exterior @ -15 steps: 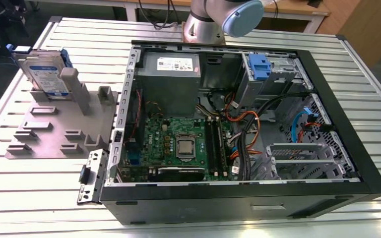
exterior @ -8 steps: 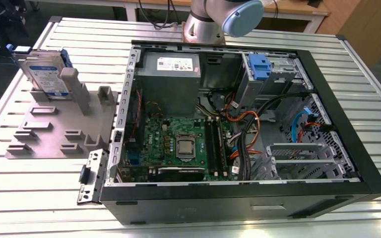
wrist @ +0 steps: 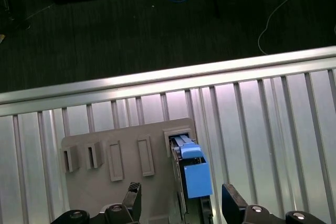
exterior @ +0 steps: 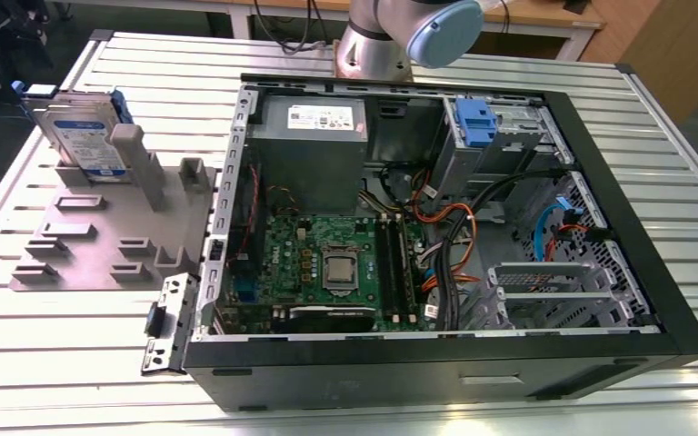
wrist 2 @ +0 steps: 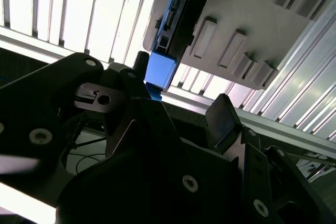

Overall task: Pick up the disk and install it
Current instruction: 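Pick up the disk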

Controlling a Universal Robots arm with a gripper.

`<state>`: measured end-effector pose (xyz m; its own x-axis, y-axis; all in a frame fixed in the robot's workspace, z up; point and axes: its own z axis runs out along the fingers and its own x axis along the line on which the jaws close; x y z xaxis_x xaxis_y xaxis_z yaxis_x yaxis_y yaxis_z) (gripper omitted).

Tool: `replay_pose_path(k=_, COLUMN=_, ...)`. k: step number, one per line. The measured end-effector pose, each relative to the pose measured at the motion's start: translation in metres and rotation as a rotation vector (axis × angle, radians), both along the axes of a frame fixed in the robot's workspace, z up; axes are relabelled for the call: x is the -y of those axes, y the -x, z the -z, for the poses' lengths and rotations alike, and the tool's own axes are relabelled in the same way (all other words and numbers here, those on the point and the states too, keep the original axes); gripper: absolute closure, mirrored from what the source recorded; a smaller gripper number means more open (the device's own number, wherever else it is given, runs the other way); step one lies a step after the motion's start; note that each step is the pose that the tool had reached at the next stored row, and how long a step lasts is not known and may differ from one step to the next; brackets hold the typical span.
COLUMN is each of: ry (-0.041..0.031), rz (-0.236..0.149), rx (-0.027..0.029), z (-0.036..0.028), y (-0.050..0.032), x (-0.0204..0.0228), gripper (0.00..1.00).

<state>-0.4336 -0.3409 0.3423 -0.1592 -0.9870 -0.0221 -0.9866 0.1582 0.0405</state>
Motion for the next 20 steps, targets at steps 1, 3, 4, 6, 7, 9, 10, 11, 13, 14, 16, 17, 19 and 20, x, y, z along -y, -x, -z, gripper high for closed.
replay_pose_path(k=1, ry=0.0000, rz=0.000, rx=0.0023, z=0.0009, y=0.0008, x=-0.0006, gripper=0.29)
replay_pose_path(k=3, ry=0.0001, rz=-0.001, rx=0.0072, z=0.0037, y=0.0025, x=-0.0031, gripper=0.29)
replay_pose_path(k=4, ry=0.0001, rz=-0.002, rx=0.0091, z=0.0053, y=0.0030, x=-0.0045, gripper=0.29)
replay_pose_path(k=6, ry=0.0000, rz=-0.006, rx=0.0124, z=0.0088, y=0.0040, x=-0.0059, gripper=0.29)
replay_pose_path(k=7, ry=0.0001, rz=-0.011, rx=0.0128, z=0.0106, y=0.0043, x=-0.0058, gripper=0.29)
replay_pose_path(k=9, ry=-0.0001, rz=-0.037, rx=0.0131, z=0.0138, y=0.0044, x=-0.0058, gripper=0.29)
replay_pose_path(k=10, ry=-0.0002, rz=-0.054, rx=0.0131, z=0.0150, y=0.0044, x=-0.0058, gripper=0.29)
replay_pose_path(k=11, ry=-0.0003, rz=-0.072, rx=0.0131, z=0.0164, y=0.0044, x=-0.0058, gripper=0.29)
replay_pose_path(k=13, ry=-0.0006, rz=-0.105, rx=0.0131, z=0.0196, y=0.0044, x=-0.0059, gripper=0.29)
replay_pose_path(k=14, ry=-0.0006, rz=-0.112, rx=0.0133, z=0.0214, y=0.0047, x=-0.0059, gripper=0.29)
replay_pose_path(k=16, ry=-0.0006, rz=-0.120, rx=0.0132, z=0.0251, y=0.0067, x=-0.0060, gripper=0.29)
replay_pose_path(k=17, ry=-0.0006, rz=-0.122, rx=0.0135, z=0.0269, y=0.0079, x=-0.0059, gripper=0.29)
replay_pose_path(k=19, ry=-0.0006, rz=-0.125, rx=0.0136, z=0.0304, y=0.0108, x=-0.0060, gripper=0.29)
replay_pose_path(k=20, ry=-0.0006, rz=-0.127, rx=0.0146, z=0.0323, y=0.0117, x=-0.0060, gripper=0.29)
